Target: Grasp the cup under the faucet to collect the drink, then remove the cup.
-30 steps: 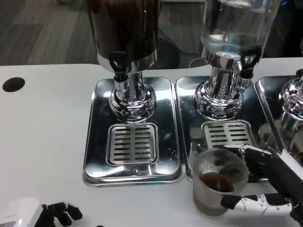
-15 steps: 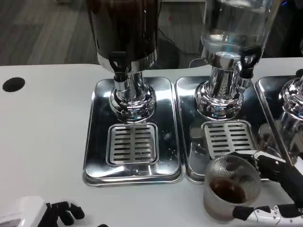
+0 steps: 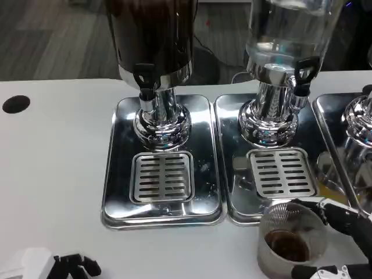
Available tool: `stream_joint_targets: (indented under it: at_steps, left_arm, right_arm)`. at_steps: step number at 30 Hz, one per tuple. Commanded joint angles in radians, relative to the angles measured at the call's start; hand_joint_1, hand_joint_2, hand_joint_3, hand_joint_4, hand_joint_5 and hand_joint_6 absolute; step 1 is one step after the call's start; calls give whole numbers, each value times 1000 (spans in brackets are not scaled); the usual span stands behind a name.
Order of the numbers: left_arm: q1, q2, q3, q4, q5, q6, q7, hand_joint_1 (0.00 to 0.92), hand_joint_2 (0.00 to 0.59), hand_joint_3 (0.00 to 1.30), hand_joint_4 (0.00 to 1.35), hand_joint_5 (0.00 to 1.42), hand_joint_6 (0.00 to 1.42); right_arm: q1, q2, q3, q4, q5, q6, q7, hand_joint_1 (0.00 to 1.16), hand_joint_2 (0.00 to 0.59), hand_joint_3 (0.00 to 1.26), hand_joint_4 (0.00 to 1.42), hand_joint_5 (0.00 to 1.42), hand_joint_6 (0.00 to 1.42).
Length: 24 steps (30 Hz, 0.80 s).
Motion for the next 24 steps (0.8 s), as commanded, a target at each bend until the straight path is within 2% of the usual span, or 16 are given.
stream_joint_targets:
  at_steps: [1,7,9,14,24]
  left_arm:
    - [15,2,16,-11,-7,-5,15,0,133,490,478,586,819]
    - [32,-2,30,-21,-8,-9,17,0,133,490,478,586,820]
    - [35,-3,32,-22,-8,-10,17,0,133,490,478,586,821]
    - [36,-2,31,-21,-5,-11,18,0,134,490,483,586,822]
    - [34,-3,29,-19,-3,-8,20,0,138,490,488,587,823]
  right_arm:
    - [-20,0,19,43,-16,-26,-27,677,105,399,414,484,457]
    - [-27,1,42,71,-23,-54,-46,677,105,355,373,448,355]
    - [-26,-3,46,70,-25,-69,-54,673,103,297,307,419,293]
    - [-18,-12,52,49,-37,-102,-63,667,93,151,174,346,236]
    - [-12,-25,58,32,-31,-111,-68,633,93,99,78,248,182]
